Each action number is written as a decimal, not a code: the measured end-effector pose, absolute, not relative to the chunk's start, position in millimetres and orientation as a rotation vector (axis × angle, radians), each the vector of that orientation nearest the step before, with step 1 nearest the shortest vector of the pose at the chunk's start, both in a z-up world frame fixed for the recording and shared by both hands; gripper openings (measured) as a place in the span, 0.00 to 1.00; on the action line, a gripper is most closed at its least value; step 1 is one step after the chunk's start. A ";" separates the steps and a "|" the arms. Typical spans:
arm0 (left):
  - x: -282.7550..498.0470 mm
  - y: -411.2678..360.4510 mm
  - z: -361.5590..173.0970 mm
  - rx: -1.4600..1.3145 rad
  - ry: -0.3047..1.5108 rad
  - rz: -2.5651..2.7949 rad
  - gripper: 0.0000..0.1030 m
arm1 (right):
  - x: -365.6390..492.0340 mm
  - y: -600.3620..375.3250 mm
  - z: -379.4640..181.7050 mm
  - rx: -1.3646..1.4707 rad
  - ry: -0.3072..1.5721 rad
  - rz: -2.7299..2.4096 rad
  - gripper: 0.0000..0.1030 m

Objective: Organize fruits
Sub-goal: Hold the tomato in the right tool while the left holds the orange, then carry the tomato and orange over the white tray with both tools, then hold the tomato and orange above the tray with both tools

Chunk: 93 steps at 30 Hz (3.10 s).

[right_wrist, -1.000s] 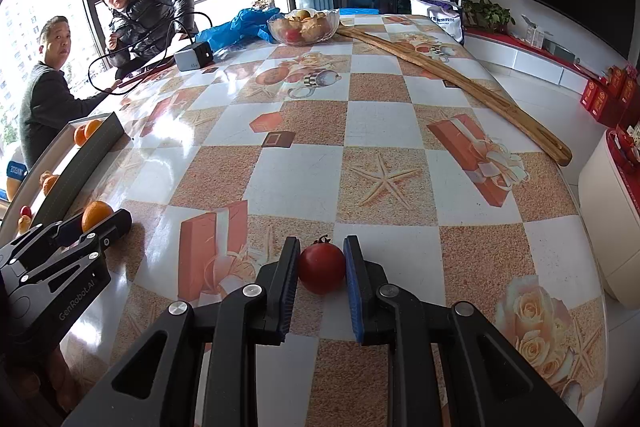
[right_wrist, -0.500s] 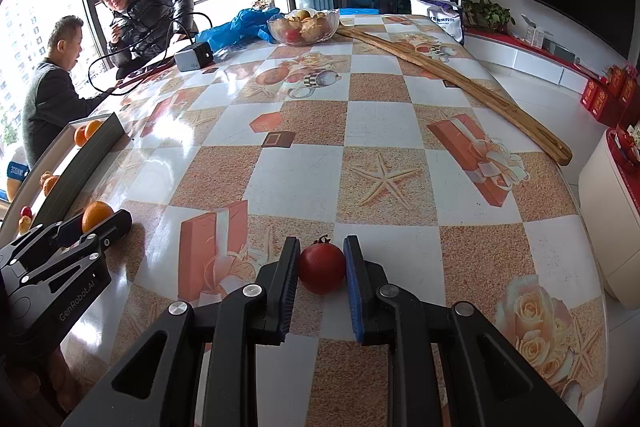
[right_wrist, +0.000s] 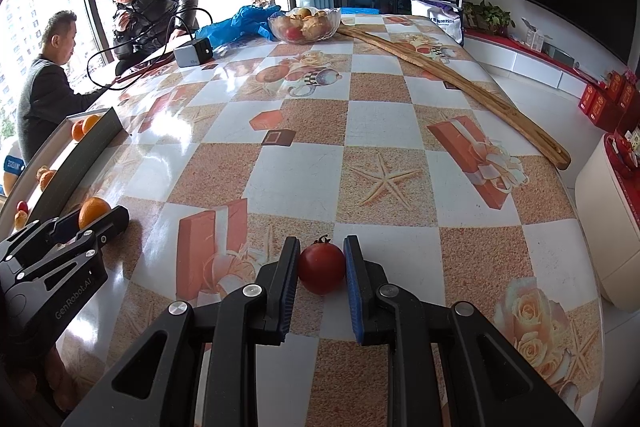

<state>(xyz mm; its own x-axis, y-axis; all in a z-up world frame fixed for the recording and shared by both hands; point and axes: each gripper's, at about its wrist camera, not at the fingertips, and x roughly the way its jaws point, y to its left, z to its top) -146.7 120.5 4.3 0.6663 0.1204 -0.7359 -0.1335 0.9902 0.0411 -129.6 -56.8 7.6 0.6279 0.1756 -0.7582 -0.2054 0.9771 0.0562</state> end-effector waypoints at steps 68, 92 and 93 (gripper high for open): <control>-212.9 295.9 87.8 -0.322 0.787 0.244 0.39 | -94.7 51.2 59.9 0.018 1.093 0.530 0.22; -224.6 323.4 67.5 -0.243 0.841 0.373 0.39 | -104.9 150.8 67.7 -0.086 1.094 0.737 0.22; -224.6 323.4 67.4 -0.243 0.842 0.373 0.39 | -104.7 152.4 67.5 -0.089 1.095 0.740 0.22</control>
<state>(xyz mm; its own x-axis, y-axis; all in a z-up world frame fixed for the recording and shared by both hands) -224.6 323.4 67.4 0.6067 0.2247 -0.7625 -0.4142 0.9081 -0.0620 -104.7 152.4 67.5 0.2472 0.4998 -0.8301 -0.5835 0.7608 0.2843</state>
